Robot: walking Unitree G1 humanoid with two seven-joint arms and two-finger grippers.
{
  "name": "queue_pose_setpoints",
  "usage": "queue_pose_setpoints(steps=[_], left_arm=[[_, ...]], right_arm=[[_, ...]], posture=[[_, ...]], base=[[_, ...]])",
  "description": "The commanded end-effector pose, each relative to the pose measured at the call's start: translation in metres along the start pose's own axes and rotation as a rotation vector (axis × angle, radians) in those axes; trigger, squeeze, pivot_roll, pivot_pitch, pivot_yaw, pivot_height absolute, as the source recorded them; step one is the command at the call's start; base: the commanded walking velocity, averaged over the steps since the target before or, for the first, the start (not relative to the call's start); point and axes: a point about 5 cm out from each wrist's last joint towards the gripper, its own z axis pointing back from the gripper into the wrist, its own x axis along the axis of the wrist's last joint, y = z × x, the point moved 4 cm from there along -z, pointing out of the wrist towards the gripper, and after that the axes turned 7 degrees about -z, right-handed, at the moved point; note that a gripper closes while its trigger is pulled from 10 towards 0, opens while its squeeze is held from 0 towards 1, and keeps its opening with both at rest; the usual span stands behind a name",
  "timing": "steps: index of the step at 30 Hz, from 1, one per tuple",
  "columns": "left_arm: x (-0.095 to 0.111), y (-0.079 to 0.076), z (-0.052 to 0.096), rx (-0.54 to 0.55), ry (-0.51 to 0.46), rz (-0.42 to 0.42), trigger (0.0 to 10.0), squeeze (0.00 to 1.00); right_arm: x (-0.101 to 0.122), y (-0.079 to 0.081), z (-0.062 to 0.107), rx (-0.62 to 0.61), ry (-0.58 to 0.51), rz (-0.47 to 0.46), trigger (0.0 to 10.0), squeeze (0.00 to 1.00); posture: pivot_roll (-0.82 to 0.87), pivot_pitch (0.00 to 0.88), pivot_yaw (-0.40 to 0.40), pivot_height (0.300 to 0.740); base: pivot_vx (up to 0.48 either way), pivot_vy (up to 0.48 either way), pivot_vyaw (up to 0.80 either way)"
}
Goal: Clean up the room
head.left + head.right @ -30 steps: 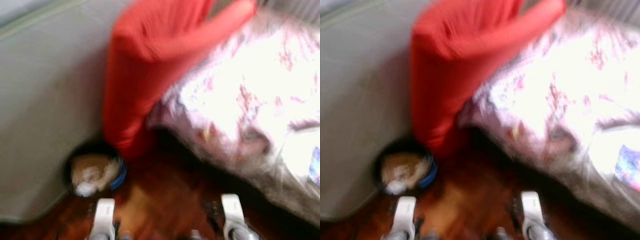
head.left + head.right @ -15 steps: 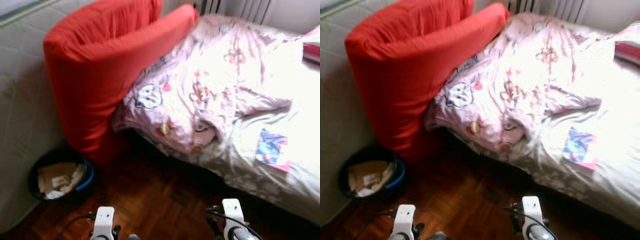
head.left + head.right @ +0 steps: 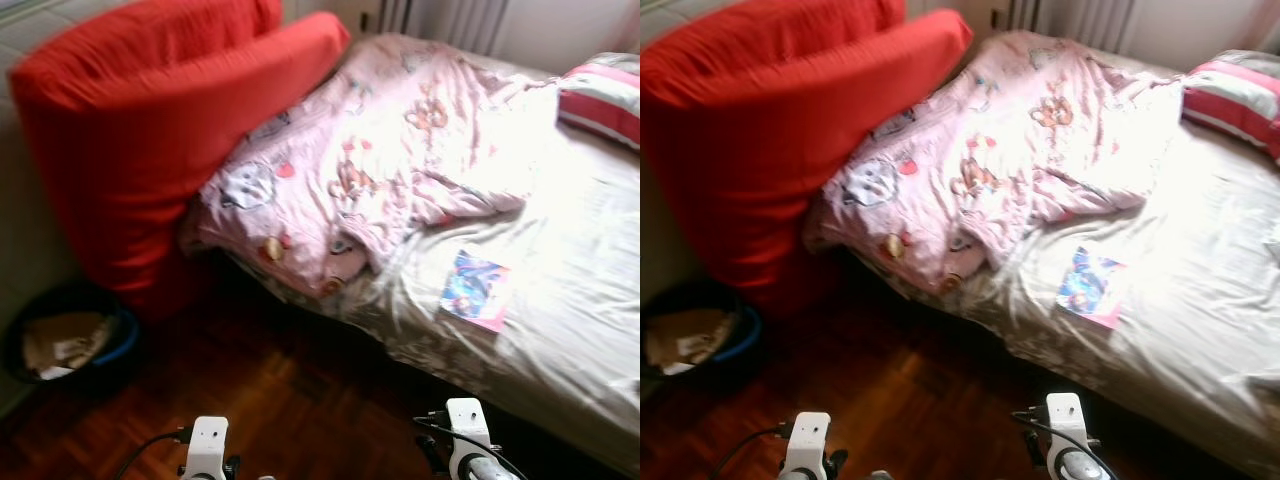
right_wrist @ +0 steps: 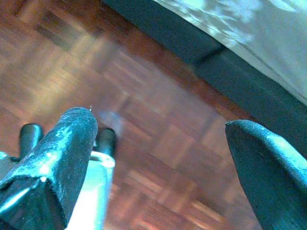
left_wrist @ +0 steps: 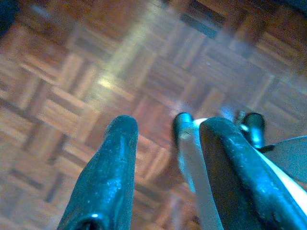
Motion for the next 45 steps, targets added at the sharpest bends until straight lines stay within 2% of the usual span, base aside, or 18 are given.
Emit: queue_pose_setpoints(steps=[1, 7, 15, 24, 45], left_arm=[[-0.0148, 0.0072, 0.0033, 0.016, 0.042, -0.009, 10.0, 0.00], [-0.0158, 0.0080, 0.0035, 0.017, 0.045, -0.010, 10.0, 0.00], [-0.0175, 0.0082, 0.0039, 0.014, 0.050, -0.011, 10.0, 0.00], [-0.0174, 0.0073, 0.0039, 0.011, 0.050, -0.012, 10.0, 0.00], [-0.0166, 0.0077, 0.0038, 0.010, 0.046, -0.013, 10.0, 0.00]], right_arm=[[-0.0086, 0.0080, 0.0005, 0.021, 0.023, 0.013, 10.0, 0.00], [-0.0074, 0.0085, 0.0004, 0.028, 0.021, 0.050, 10.0, 0.00], [-0.0077, 0.0085, 0.0005, 0.018, 0.015, -0.004, 10.0, 0.00], [-0.0084, 0.0077, 0.0005, 0.006, 0.019, -0.006, 10.0, 0.00], [-0.0091, 0.0090, 0.0004, 0.000, 0.023, -0.019, 10.0, 0.00]], posture=[[0.03, 0.198, -0.017, 0.740], [0.02, 0.203, -0.014, 0.740], [0.02, 0.212, -0.012, 0.740], [0.02, 0.214, -0.011, 0.740], [0.02, 0.220, -0.010, 0.740]], base=[[0.000, -0.382, 0.00], [0.000, -0.384, 0.47], [0.000, -0.383, 0.10], [0.000, -0.383, 0.00], [0.000, -0.382, -0.77]])
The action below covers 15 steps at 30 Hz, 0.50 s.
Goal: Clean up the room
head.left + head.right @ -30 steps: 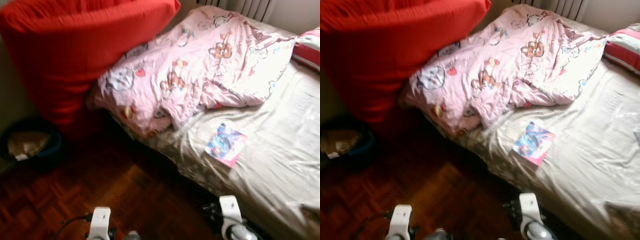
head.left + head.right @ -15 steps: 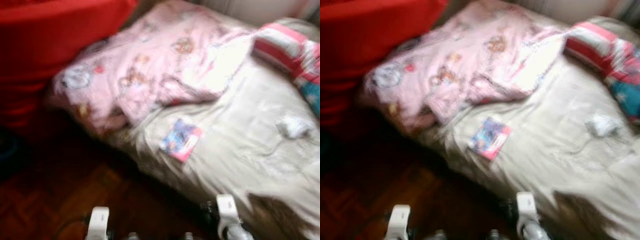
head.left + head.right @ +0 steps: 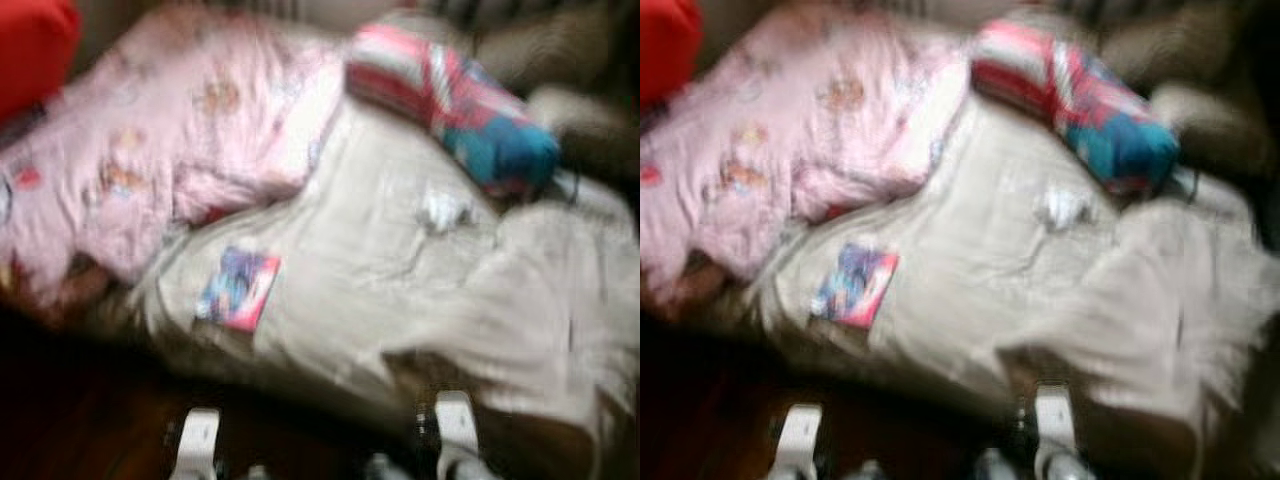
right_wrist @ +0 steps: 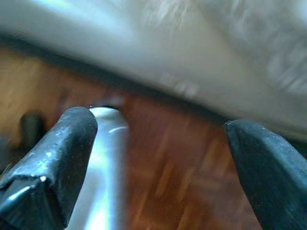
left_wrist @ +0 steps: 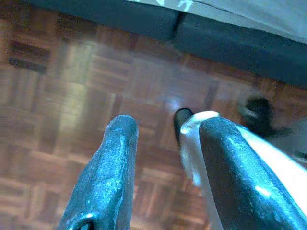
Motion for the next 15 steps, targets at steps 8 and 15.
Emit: queue_pose_setpoints(steps=[8, 15], left_arm=[[-0.0127, -0.0046, 0.0027, -0.010, 0.034, -0.004, 10.0, 0.00], [-0.0116, -0.0032, 0.0024, -0.007, 0.032, 0.003, 10.0, 0.00]], right_arm=[[0.0024, -0.0059, 0.0001, -0.019, -0.010, -0.019, 10.0, 0.00], [0.0062, -0.0048, 0.0004, -0.013, -0.048, -0.045, 10.0, 0.00]], posture=[[0.02, 0.221, -0.007, 0.740], [0.02, 0.221, -0.004, 0.740]], base=[[0.000, -0.353, -0.78], [0.000, -0.187, -0.45]])
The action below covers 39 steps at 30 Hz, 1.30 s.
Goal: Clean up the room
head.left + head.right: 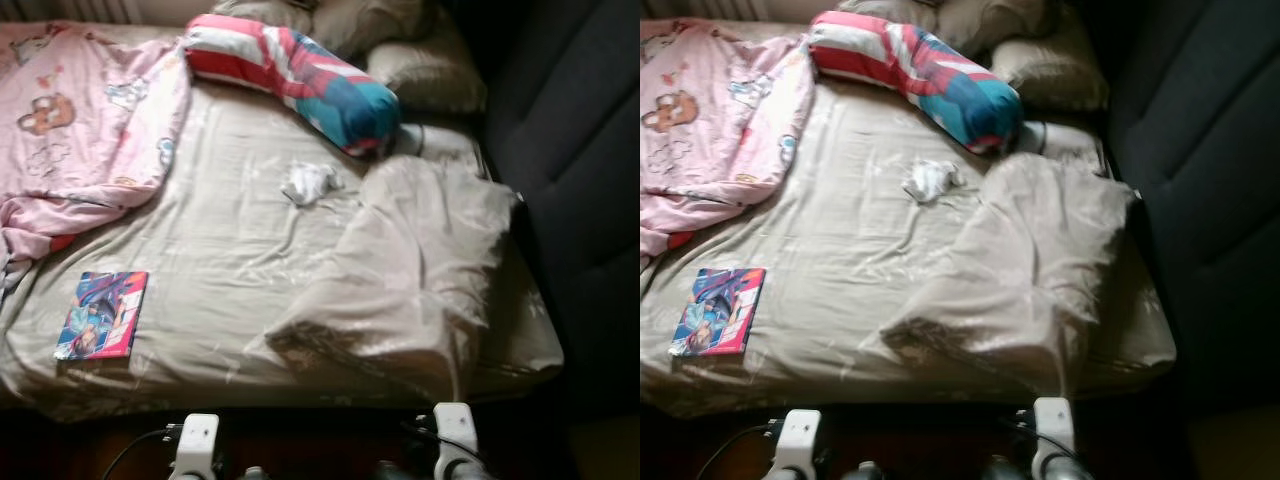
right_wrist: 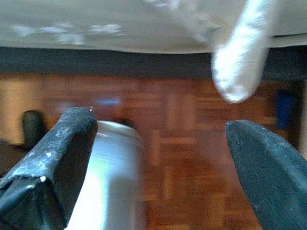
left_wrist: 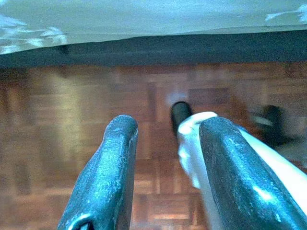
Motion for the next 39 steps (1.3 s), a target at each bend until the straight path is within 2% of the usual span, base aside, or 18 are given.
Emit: queue_pose_setpoints(steps=[1, 9, 20, 32, 39], left_arm=[[-0.0151, -0.0050, 0.0031, -0.012, 0.043, 0.007, 10.0, 0.00], [-0.0161, -0.0077, 0.0029, -0.018, 0.056, 0.011, 10.0, 0.00], [-0.0215, -0.0055, 0.0043, -0.018, 0.070, 0.026, 10.0, 0.00], [-0.0199, -0.0054, 0.0041, -0.024, 0.060, 0.024, 10.0, 0.00], [-0.0183, -0.0072, 0.0039, -0.031, 0.051, 0.030, 10.0, 0.00]], right_arm=[[0.0035, -0.0074, 0.0004, -0.013, -0.027, -0.027, 10.0, 0.00], [0.0083, -0.0071, 0.0011, -0.013, -0.077, -0.078, 10.0, 0.00], [0.0073, -0.0067, 0.0012, -0.007, -0.074, -0.069, 10.0, 0.00], [0.0066, -0.0061, 0.0013, -0.008, -0.076, -0.081, 10.0, 0.00], [0.0113, -0.0071, 0.0020, -0.018, -0.116, -0.082, 10.0, 0.00]], posture=[[0.02, 0.221, -0.004, 0.740], [0.02, 0.219, -0.005, 0.740], [0.01, 0.211, -0.006, 0.740], [0.01, 0.201, -0.005, 0.740], [0.01, 0.207, -0.005, 0.740]], base=[[0.000, 0.000, 0.00], [0.000, 0.000, 0.00], [0.000, 0.000, 0.00], [0.296, 0.000, 0.00], [0.182, 0.000, 0.00]])
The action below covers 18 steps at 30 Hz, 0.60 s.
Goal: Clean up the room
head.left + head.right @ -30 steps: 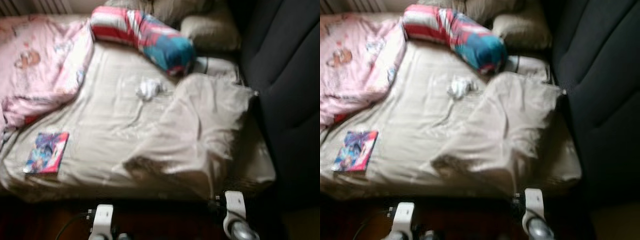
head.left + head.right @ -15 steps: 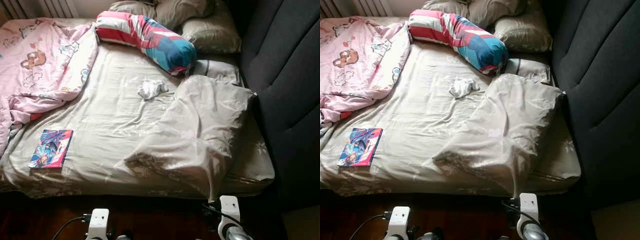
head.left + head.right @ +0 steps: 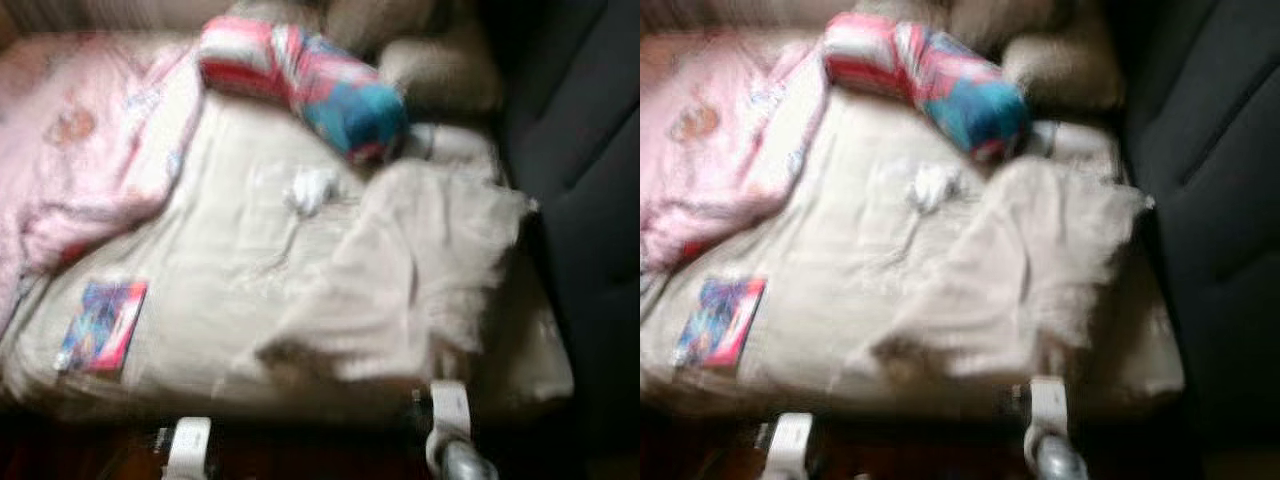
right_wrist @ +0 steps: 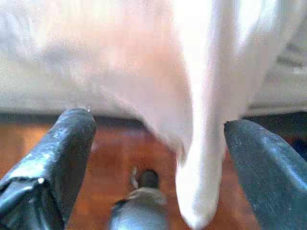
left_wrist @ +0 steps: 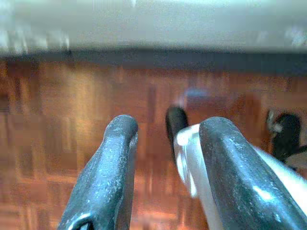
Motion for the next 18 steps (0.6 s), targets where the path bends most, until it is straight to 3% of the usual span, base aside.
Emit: queue_pose_setpoints(steps=[1, 16, 18], left_arm=[[-0.005, -0.011, 0.001, -0.031, 0.016, 0.012, 10.0, 0.00], [-0.004, -0.013, 0.001, -0.034, 0.007, 0.018, 10.0, 0.00], [-0.004, -0.013, 0.001, -0.033, 0.006, 0.018, 10.0, 0.00]], right_arm=[[-0.010, -0.019, 0.004, -0.067, 0.004, -0.005, 10.0, 0.00], [0.002, -0.018, 0.006, -0.054, -0.109, -0.079, 10.0, 0.00], [0.003, -0.018, 0.007, -0.053, -0.130, -0.123, 10.0, 0.00]], posture=[[0.01, 0.209, -0.005, 0.740], [0.01, 0.221, -0.011, 0.740], [0.01, 0.225, -0.010, 0.740]], base=[[0.000, 0.000, 0.00], [0.000, 0.000, 0.00], [0.000, 0.000, 0.00]])
